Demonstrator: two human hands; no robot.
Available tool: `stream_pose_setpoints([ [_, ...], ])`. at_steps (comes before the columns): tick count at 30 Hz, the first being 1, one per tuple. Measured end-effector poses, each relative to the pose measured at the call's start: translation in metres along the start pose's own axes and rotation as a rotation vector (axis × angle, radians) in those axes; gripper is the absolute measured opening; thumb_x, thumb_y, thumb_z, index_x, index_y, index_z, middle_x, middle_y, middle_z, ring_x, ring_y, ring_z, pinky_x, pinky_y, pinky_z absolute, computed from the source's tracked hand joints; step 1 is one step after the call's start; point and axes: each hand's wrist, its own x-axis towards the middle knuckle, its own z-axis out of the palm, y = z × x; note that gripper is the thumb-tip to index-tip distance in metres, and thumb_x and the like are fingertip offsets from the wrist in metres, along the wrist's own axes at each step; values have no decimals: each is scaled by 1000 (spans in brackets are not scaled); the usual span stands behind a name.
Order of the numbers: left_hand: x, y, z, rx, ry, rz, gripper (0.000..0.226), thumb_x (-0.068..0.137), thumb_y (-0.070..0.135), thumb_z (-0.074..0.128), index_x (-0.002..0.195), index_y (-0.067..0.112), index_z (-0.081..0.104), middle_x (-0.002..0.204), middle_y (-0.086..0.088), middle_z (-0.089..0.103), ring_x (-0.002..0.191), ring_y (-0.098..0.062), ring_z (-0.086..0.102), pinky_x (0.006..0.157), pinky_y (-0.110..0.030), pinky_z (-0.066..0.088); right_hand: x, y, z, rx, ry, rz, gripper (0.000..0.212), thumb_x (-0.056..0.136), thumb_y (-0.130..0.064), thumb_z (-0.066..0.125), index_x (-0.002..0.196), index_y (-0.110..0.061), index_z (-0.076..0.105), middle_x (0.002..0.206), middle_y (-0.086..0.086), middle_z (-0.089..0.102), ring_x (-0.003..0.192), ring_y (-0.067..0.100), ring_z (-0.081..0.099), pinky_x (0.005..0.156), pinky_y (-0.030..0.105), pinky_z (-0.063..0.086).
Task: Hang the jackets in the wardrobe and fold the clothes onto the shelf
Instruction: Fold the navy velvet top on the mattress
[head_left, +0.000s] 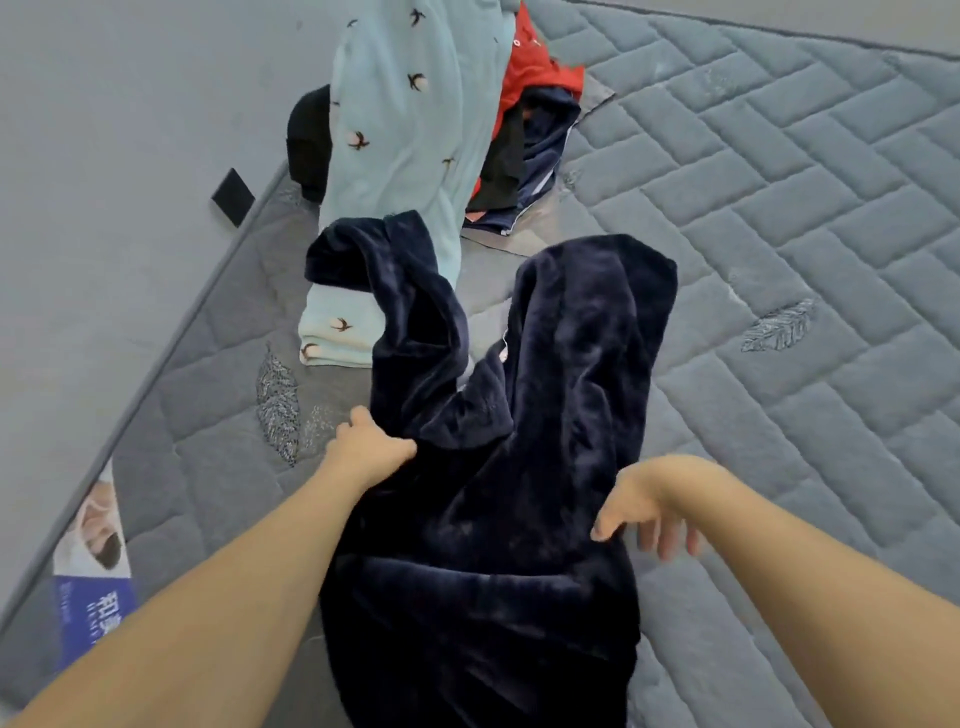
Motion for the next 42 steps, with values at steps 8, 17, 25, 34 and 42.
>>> stream_pose_setpoints([
  [8, 35, 30, -8, -738, -301, 161, 28, 84, 14, 72, 111, 10, 66, 101, -12, 75, 85, -28, 72, 75, -36, 57, 10, -104, -45, 319, 828, -545, 45, 94, -44, 52, 130, -16, 54, 129, 6, 59, 112, 25, 56, 89, 39, 48],
  [17, -2, -109, -29, -994, -489, 172, 47, 92, 9, 62, 127, 40, 57, 116, 7, 72, 104, -17, 70, 87, -36, 55, 23, -276, -40, 490, 536, -472, 76, 86, -50, 60, 145, -15, 29, 140, 9, 47, 124, 34, 46, 103, 43, 40],
  [25, 7, -146, -40, -1266, -570, 26, 33, 90, 12, 62, 120, 25, 64, 113, -5, 73, 103, -27, 71, 90, -47, 57, 29, -340, -30, 355, 751, -243, 56, 81, -20, 48, 137, -16, 46, 129, 13, 51, 117, 35, 49, 98, 47, 48],
  [34, 0, -180, -63, -1297, -309, -234, 31, 86, 25, 65, 115, 16, 70, 102, -7, 76, 90, -28, 74, 71, -38, 60, -23, -355, -22, 1092, 464, -737, 39, 97, -3, 42, 136, -3, 48, 128, 16, 57, 88, 21, 54, 78, 31, 48],
  [42, -131, -23, 3, -1301, -431, 1, 32, 91, 24, 60, 119, 13, 69, 113, -12, 73, 101, -31, 70, 91, -45, 54, -77, -124, -81, 1673, 375, -650, 19, 91, -3, 48, 93, -15, 64, 79, 10, 65, 65, 23, 56, 76, 35, 56],
])
